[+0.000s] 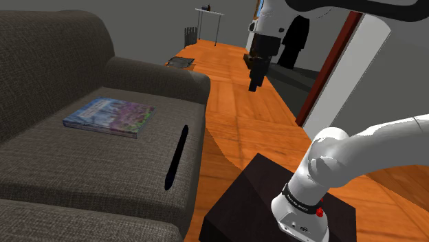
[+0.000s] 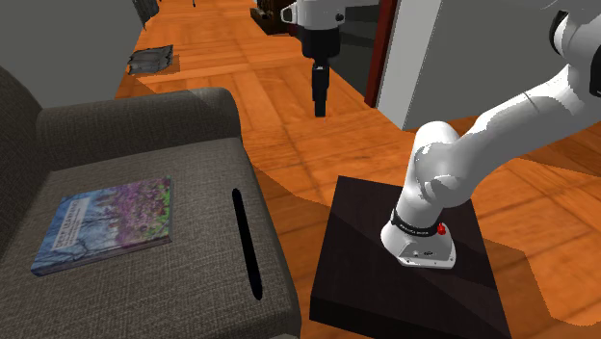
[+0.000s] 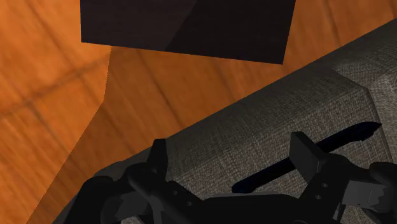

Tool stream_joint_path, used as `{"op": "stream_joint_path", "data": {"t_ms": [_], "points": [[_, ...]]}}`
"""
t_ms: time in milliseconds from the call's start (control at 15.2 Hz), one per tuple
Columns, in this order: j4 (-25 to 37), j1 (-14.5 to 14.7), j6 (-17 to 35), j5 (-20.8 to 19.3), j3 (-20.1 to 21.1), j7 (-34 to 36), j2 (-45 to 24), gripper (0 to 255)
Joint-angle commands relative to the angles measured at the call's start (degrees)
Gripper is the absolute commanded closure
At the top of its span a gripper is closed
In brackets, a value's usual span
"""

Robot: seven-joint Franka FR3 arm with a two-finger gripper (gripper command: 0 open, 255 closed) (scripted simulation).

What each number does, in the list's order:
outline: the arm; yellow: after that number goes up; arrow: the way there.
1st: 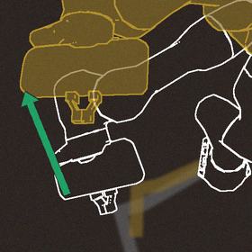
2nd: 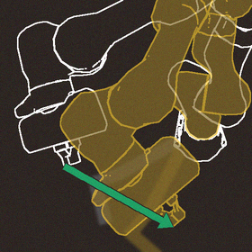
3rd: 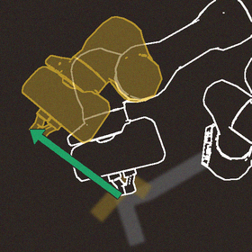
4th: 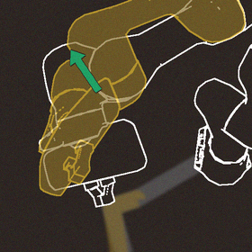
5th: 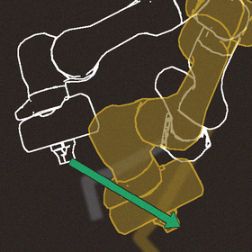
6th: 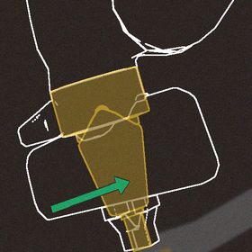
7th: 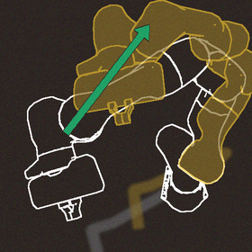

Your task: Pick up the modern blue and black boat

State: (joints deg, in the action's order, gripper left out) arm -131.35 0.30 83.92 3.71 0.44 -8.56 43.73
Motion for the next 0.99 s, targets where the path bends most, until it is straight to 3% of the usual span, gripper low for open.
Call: {"op": "stream_joint_path", "data": {"t_ms": [0, 462, 924], "points": [[0.00, 0.00, 0.00, 0.00, 0.00, 0.00, 0.00, 0], [-8.66, -2.47, 9.58, 8.31, 11.09, 22.00, 1.48, 0], [-11.57, -5.40, 21.39, 15.38, 23.44, 43.58, -4.21, 0]]}}
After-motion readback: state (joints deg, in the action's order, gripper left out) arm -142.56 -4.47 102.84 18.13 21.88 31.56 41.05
